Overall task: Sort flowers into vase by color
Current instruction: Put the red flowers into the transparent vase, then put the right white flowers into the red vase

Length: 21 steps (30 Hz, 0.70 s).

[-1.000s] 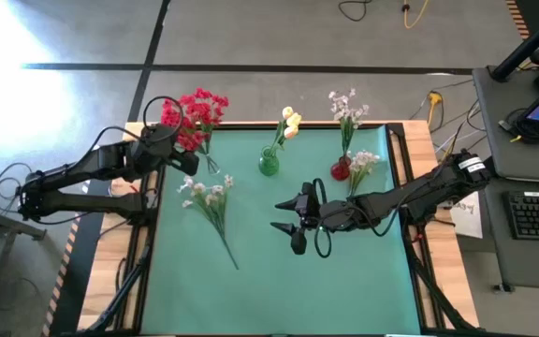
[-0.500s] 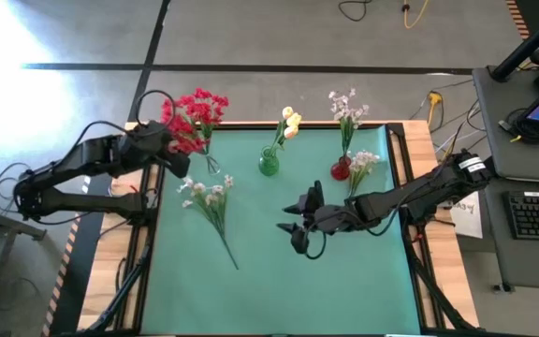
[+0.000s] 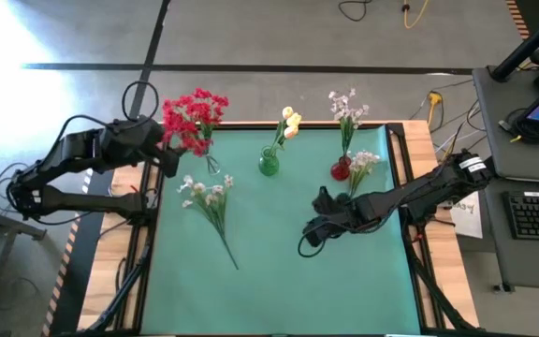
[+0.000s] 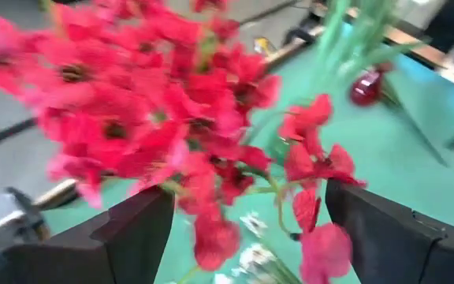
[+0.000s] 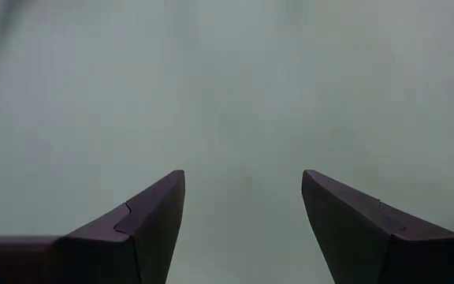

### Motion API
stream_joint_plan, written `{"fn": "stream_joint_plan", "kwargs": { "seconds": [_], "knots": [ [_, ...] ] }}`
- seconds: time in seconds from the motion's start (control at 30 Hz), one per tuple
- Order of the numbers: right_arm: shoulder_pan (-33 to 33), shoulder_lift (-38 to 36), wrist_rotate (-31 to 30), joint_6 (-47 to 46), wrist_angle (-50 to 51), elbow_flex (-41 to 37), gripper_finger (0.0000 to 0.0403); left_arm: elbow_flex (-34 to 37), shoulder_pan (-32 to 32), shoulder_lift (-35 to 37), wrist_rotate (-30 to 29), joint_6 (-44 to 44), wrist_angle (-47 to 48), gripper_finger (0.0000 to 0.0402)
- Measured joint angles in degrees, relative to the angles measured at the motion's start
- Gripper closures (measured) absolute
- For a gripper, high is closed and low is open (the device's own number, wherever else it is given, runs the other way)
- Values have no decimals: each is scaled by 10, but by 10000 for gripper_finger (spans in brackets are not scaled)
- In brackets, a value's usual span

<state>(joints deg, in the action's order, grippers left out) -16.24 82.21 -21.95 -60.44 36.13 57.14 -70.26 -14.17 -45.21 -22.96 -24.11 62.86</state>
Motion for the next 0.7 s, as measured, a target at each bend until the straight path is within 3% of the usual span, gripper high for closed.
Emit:
{"fn": "stream_joint_plan", "kwargs": {
  "seconds": [0.13,0.33,0.53,0.7],
  "knots": [
    [0,0,10,-73,102,0,154,5,27,3,45,-16,2,88],
    [0,0,9,-148,208,0,154,6,113,5,56,-82,16,88],
    [0,0,7,-144,213,-8,154,6,220,-1,55,-180,43,88],
    [-4,0,5,-118,183,-9,154,6,295,-16,55,-280,119,88]
  ]
}}
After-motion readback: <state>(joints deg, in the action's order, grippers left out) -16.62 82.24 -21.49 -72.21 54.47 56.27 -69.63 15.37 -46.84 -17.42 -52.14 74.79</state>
